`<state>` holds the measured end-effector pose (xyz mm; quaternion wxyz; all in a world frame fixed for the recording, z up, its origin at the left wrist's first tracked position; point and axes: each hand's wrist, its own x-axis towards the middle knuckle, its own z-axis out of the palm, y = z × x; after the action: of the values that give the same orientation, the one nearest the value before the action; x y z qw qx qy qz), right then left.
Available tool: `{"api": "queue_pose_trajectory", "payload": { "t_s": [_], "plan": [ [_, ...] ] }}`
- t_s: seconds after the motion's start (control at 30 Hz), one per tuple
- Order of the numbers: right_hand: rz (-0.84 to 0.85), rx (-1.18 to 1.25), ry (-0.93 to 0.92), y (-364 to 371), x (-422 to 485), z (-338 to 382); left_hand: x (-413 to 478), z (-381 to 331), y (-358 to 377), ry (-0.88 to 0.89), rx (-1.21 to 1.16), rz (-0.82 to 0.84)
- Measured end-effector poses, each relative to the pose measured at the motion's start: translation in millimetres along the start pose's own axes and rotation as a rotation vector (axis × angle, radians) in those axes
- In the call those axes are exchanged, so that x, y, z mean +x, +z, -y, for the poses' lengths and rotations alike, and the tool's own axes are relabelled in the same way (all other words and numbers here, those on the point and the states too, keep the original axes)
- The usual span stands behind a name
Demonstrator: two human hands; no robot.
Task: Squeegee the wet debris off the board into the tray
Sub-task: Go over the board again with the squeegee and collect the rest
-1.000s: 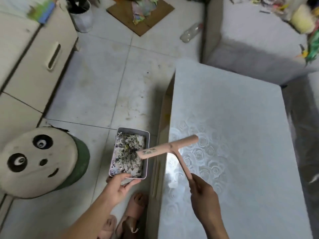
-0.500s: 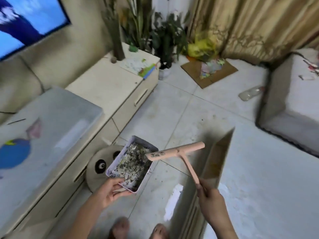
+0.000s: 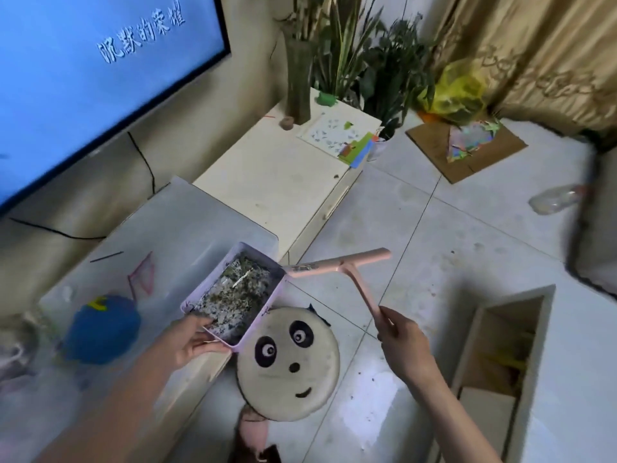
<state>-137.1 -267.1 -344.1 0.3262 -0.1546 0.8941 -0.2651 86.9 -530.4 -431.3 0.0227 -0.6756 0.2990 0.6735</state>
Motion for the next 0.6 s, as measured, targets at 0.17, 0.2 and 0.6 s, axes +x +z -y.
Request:
{"api": "queue_pose_trajectory", "payload": {
  "t_s": [0.17,0.2,0.6],
  "plan": [
    [0.006,-0.004,0.037,43.7,30.5,48.6,48.2,-37.5,-34.6,-0.004,0.015,-0.033],
    [0.01,-0.013,0.047,50.8,36.3,56.9,57.9,-43.7,-38.7,0.006,0.001,-0.038],
    [-0.008,-0.081,0.07,90.7,110.6,116.7,107.7,-73.2,-53.1,0.08,-0.074,-0.022]
  ]
}}
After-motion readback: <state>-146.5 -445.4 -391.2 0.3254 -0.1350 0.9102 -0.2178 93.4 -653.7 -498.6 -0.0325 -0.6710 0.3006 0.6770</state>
